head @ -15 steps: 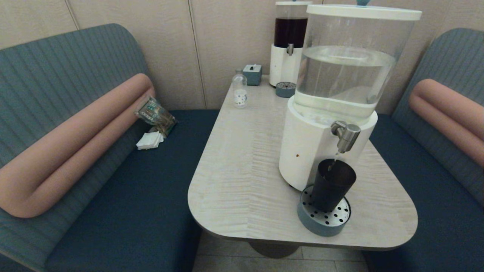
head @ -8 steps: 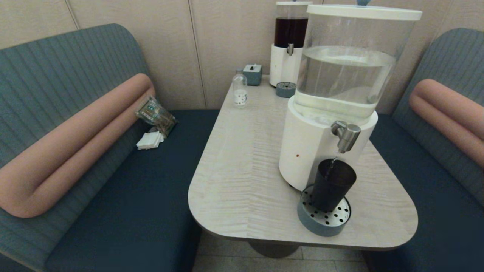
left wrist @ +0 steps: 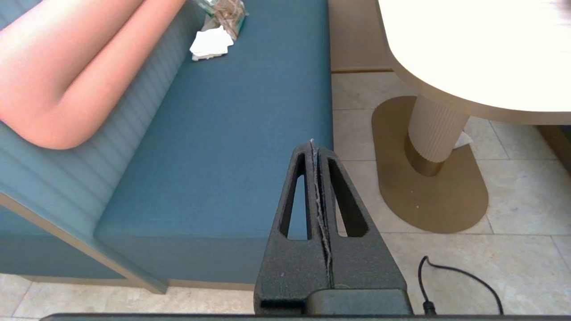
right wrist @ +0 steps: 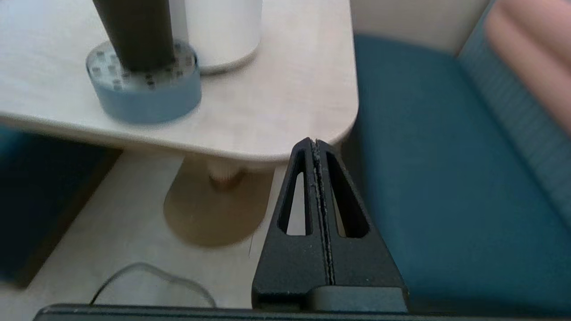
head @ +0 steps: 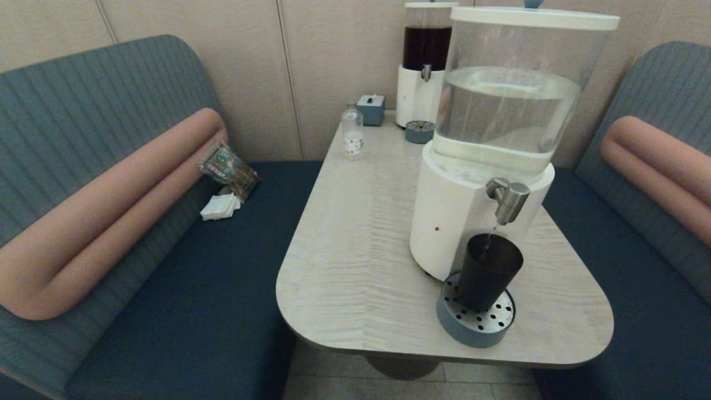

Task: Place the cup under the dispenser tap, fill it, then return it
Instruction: Turn off the faucet

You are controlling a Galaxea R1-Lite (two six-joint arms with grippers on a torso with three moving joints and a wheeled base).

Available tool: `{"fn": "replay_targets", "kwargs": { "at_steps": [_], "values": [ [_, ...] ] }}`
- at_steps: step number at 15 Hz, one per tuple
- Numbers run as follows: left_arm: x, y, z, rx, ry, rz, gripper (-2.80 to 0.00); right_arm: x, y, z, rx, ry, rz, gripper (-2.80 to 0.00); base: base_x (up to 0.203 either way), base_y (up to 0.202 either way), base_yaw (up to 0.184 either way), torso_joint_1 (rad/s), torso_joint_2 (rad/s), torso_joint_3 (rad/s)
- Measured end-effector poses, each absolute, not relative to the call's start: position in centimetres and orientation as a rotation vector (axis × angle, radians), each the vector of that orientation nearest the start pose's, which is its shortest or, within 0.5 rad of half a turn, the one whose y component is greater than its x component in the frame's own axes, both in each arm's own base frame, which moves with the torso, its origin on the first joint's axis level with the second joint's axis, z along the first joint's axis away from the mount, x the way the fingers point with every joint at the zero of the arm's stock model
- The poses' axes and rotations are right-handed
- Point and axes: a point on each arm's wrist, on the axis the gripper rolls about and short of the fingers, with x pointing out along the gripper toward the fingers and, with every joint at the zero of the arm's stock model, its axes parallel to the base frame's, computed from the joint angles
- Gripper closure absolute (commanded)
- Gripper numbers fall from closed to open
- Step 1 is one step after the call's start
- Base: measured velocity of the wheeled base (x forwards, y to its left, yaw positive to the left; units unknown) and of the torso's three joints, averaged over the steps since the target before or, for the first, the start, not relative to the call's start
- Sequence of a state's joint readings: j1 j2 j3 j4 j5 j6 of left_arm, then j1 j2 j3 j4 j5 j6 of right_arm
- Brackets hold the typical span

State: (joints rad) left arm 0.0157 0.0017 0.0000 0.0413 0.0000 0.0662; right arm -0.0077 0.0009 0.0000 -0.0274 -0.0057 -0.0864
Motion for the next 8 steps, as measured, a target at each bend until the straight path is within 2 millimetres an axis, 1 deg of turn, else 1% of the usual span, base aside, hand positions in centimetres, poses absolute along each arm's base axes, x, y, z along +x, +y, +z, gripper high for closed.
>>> {"fn": "replay_targets", "kwargs": {
  "at_steps": [3, 6, 8],
  "values": [
    [-2.28, -0.03, 7.13, 0.065, 0.043, 0.014, 0.0, -2.28, 0.0, 7.91, -0.077, -0.034, -0.015, 0.0, 0.0, 0.0, 0.0, 0.0, 0.0, 0.0],
    [-2.28, -0.04, 7.13, 0.067, 0.043, 0.014, 0.0, -2.28, -0.02, 7.94, 0.005, -0.038, -0.023, 0.0, 0.0, 0.0, 0.0, 0.0, 0.0, 0.0],
    [-2.28, -0.06, 7.1, 0.084, 0.046, 0.004, 0.0, -2.29, -0.02, 7.96, 0.029, -0.041, -0.024, 0.0, 0.0, 0.0, 0.0, 0.0, 0.0, 0.0]
  ]
}}
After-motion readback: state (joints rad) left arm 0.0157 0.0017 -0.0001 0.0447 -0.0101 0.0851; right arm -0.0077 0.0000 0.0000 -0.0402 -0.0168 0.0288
